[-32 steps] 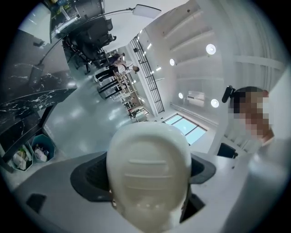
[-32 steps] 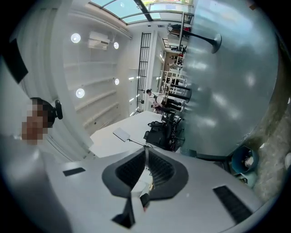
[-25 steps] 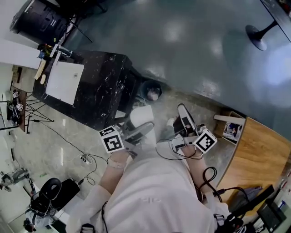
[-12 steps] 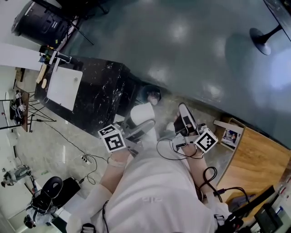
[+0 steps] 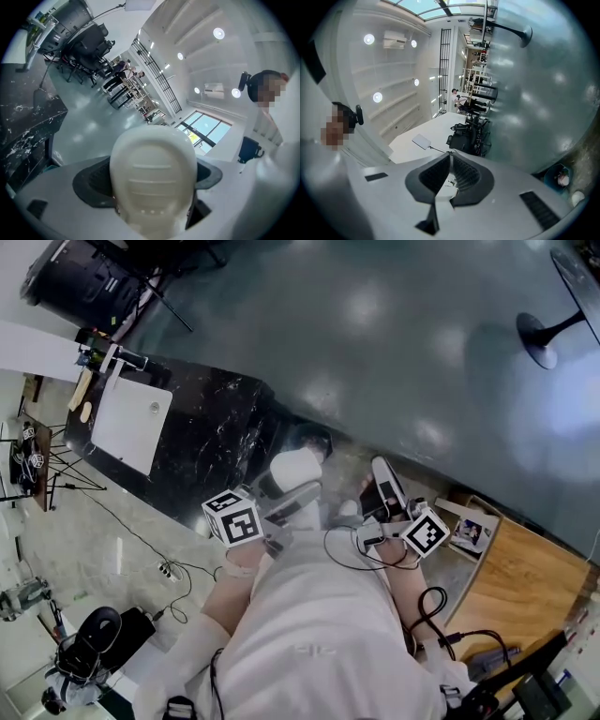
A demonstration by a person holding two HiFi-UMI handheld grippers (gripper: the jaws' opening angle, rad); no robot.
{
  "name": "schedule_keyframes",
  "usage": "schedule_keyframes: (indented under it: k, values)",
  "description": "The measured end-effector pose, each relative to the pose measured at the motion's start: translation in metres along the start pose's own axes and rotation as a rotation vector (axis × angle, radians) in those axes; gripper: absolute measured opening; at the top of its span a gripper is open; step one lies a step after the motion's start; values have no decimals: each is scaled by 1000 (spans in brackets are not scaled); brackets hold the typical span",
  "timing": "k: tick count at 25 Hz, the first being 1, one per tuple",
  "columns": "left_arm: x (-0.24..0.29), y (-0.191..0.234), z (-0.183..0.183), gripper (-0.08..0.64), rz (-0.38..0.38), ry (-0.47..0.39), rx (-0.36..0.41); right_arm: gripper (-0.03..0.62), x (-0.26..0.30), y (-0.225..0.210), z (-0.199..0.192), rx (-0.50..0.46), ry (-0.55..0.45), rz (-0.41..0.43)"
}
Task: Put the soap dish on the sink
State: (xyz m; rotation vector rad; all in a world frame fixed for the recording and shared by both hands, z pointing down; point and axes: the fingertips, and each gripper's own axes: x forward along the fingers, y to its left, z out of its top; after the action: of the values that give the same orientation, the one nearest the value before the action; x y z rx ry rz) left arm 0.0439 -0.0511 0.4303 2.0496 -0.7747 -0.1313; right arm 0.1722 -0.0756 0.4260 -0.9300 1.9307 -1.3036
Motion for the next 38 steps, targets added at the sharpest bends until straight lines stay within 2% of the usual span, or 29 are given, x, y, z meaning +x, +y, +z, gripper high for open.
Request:
schedule_keyframes:
  k: [2,5,13,18,25,31,38]
  values:
    - [-5,10,10,474,11,-9,3,35,12,2,-3,-10,10,0]
    - [-16,50,37,474,43,-24,14,35,54,-7,-20,-22,37,4]
    - [-55,141,94,474,253,9,136,35,131,-5,-49,-71,129,-2]
    - [-71,186,127,474,338,30,178,35,163,-4,-63,-83,164,-17]
    - [-80,264,153,474,534,153,306,35,187,-12,-88,-89,207,-47]
    - [-79,318,155,474,660,289,404,35,191,-20,-103,-99,226,-89]
    - [-75,362,161,474,726,364,465,35,196,-32,-114,-105,229,-138]
